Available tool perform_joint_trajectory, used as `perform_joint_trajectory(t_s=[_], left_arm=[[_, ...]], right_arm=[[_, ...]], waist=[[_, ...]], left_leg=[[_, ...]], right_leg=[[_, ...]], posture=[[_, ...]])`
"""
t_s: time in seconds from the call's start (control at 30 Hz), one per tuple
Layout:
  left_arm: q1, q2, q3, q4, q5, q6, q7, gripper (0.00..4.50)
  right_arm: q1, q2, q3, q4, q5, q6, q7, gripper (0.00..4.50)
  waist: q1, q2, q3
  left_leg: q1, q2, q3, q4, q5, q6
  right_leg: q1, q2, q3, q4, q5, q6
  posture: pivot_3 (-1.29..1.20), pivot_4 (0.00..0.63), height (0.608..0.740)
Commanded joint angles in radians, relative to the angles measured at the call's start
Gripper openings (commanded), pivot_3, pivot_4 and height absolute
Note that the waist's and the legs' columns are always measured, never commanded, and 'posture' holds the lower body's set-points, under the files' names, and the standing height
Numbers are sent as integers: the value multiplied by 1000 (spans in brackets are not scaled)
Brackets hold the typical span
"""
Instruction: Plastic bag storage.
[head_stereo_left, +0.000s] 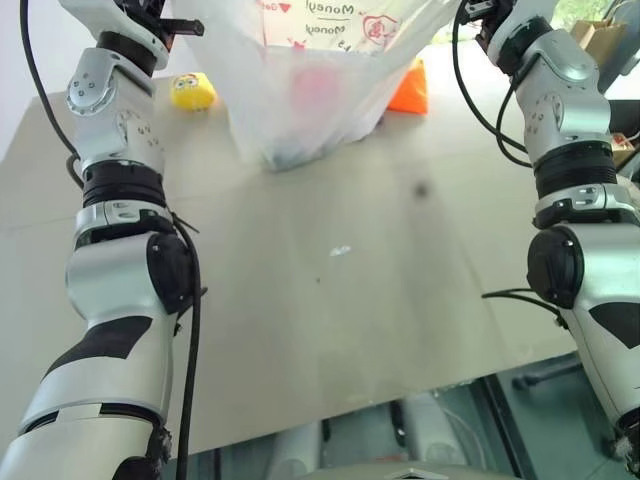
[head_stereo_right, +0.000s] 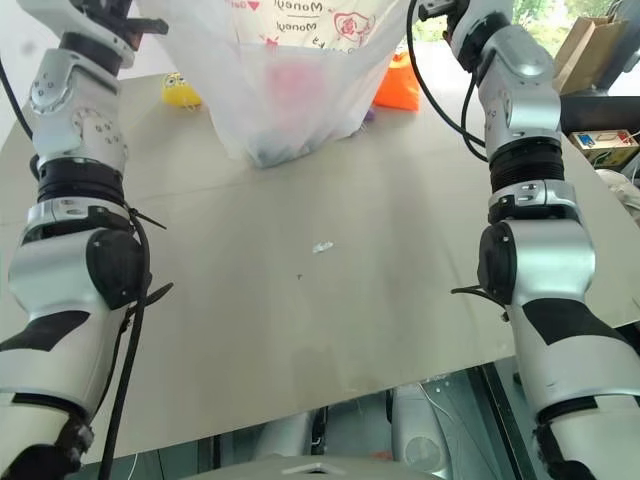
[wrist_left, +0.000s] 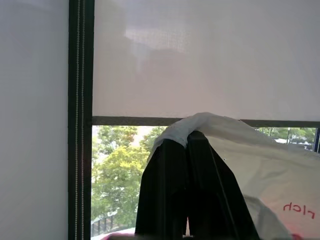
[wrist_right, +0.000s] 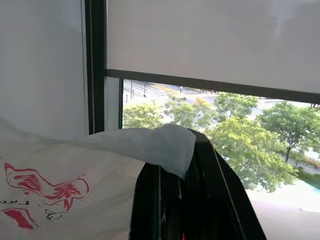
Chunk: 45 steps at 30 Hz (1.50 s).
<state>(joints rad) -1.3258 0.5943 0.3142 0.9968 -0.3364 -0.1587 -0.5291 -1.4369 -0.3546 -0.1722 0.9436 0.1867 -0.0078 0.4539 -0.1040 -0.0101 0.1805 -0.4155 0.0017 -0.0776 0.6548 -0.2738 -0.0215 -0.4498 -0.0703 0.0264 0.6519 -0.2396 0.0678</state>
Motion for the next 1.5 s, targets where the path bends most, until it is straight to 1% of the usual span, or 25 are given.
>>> perform_joint_trajectory(t_s=[0.03,0.23,0.47,0.6,0.77,0.83,0.87,0.9,0.93,0.97,1.0,1.03,1.07,1.1,1.13,1.17,1.2,1.27,1.3,1.33,1.37,1.4,1.43,1.5], left_arm=[[25,54,39,-62,-17,-22,-31,0],[36,110,67,-99,-23,-28,-25,0],[5,133,68,-93,-19,-41,-17,0],[15,130,55,-102,-6,-51,-21,0],[136,115,48,-214,-15,-36,-59,0],[229,118,63,-308,-37,8,-67,0],[295,119,77,-377,-67,50,-82,531],[369,119,90,-459,-104,102,-102,821],[422,118,100,-525,-131,144,-111,1288],[507,118,112,-606,-162,190,-128,1709],[620,118,123,-703,-202,244,-160,2140],[734,116,135,-796,-247,301,-193,2690],[912,114,148,-914,-309,372,-254,3098],[1066,112,159,-1006,-342,418,-298,3583],[1212,110,165,-1081,-353,445,-330,3842],[1305,110,169,-1131,-359,461,-343,4469],[1365,108,175,-1166,-364,470,-340,4469],[1508,58,169,-1213,-341,463,-314,4469],[1560,37,164,-1229,-329,459,-303,4469],[1612,16,137,-1230,-288,437,-296,4469],[1648,-11,111,-1231,-243,409,-275,4469],[1675,-40,84,-1234,-198,384,-245,4469],[1698,-79,54,-1243,-133,344,-190,4469],[1736,-138,11,-1278,-65,306,-128,4469]], right_arm=[[-21,-40,-20,-70,10,-39,15,61],[-17,-90,-30,-102,8,-29,31,61],[-12,-67,-20,-119,8,-32,27,61],[-18,-61,-19,-118,9,-32,24,61],[49,-57,0,-181,18,22,66,61],[119,-63,13,-277,40,99,115,61],[172,-70,22,-350,64,168,157,570],[228,-80,29,-425,92,239,195,844],[268,-88,31,-486,113,294,215,1355],[330,-105,36,-561,149,374,249,1810],[406,-128,42,-641,191,449,293,2219],[480,-149,44,-718,232,513,332,2829],[584,-177,49,-801,265,573,366,3221],[674,-201,55,-877,290,615,392,3758],[761,-223,58,-951,324,668,410,4031],[817,-238,58,-1003,348,705,418,4500],[856,-248,54,-1043,370,739,417,4500],[977,-263,72,-1113,356,730,415,4500],[1021,-264,79,-1134,342,715,407,4500],[1066,-248,82,-1140,332,697,393,4500],[1105,-224,80,-1138,319,662,374,4500],[1141,-198,77,-1123,307,606,370,4500],[1179,-184,76,-1103,293,553,375,4500],[1233,-161,66,-1072,283,471,392,4500]], waist=[[-7,0,0],[-11,0,0],[-18,0,0],[-20,0,0],[-21,0,0],[-20,0,0],[-21,0,0],[-21,0,0],[-21,0,-1],[-21,0,-1],[-20,0,-1],[-20,1,-1],[-20,1,-1],[-21,1,-3],[-22,2,-4],[-22,2,-3],[-20,2,-3],[2,1,-1],[14,1,-2],[23,1,-1],[34,1,-1],[45,1,0],[55,0,-1],[66,-2,-4]], left_leg=[[0,0,0,0,0,0],[0,0,-1,3,0,0],[0,0,-1,11,0,0],[0,-1,-1,13,0,0],[1,0,0,14,0,0],[1,0,-1,14,0,0],[0,0,-1,15,0,0],[1,0,-1,15,0,0],[1,0,-1,15,0,0],[1,0,-1,15,0,0],[0,0,-1,15,0,0],[1,0,-1,15,0,0],[1,0,-1,15,0,0],[1,0,-1,15,0,0],[3,1,-2,15,0,1],[3,1,-2,13,-1,1],[2,1,-2,13,-1,1],[3,0,1,17,-1,2],[5,0,1,20,-3,6],[9,0,1,20,-3,7],[20,1,2,20,-3,7],[33,2,2,18,-4,7],[55,7,2,14,-4,7],[57,7,1,15,-4,7]], right_leg=[[0,0,-1,1,0,0],[0,0,-1,6,0,0],[1,0,0,14,0,0],[1,0,0,17,0,0],[1,0,1,18,0,0],[1,0,1,18,0,0],[1,0,1,19,0,0],[1,0,1,19,0,0],[1,0,1,19,0,0],[1,0,1,19,0,0],[1,0,1,19,0,0],[1,-1,1,19,0,0],[2,-1,2,20,0,0],[2,-1,2,19,0,0],[3,-1,3,19,0,0],[2,-1,5,19,0,0],[1,-1,5,18,0,0],[1,0,5,19,0,0],[2,0,5,22,1,-1],[7,0,5,25,1,-2],[16,1,5,25,1,-2],[28,3,5,22,0,-3],[54,8,5,10,-4,-3],[56,9,5,8,-4,-3]], posture=[[0,150,740],[0,150,740],[0,150,740],[0,150,740],[0,150,740],[0,150,740],[0,150,740],[0,150,740],[0,150,740],[0,150,740],[0,150,740],[0,150,740],[0,150,740],[0,150,740],[0,150,740],[0,150,740],[0,150,740],[0,150,740],[0,150,740],[0,150,740],[0,150,740],[0,150,740],[0,150,740],[0,150,740]])
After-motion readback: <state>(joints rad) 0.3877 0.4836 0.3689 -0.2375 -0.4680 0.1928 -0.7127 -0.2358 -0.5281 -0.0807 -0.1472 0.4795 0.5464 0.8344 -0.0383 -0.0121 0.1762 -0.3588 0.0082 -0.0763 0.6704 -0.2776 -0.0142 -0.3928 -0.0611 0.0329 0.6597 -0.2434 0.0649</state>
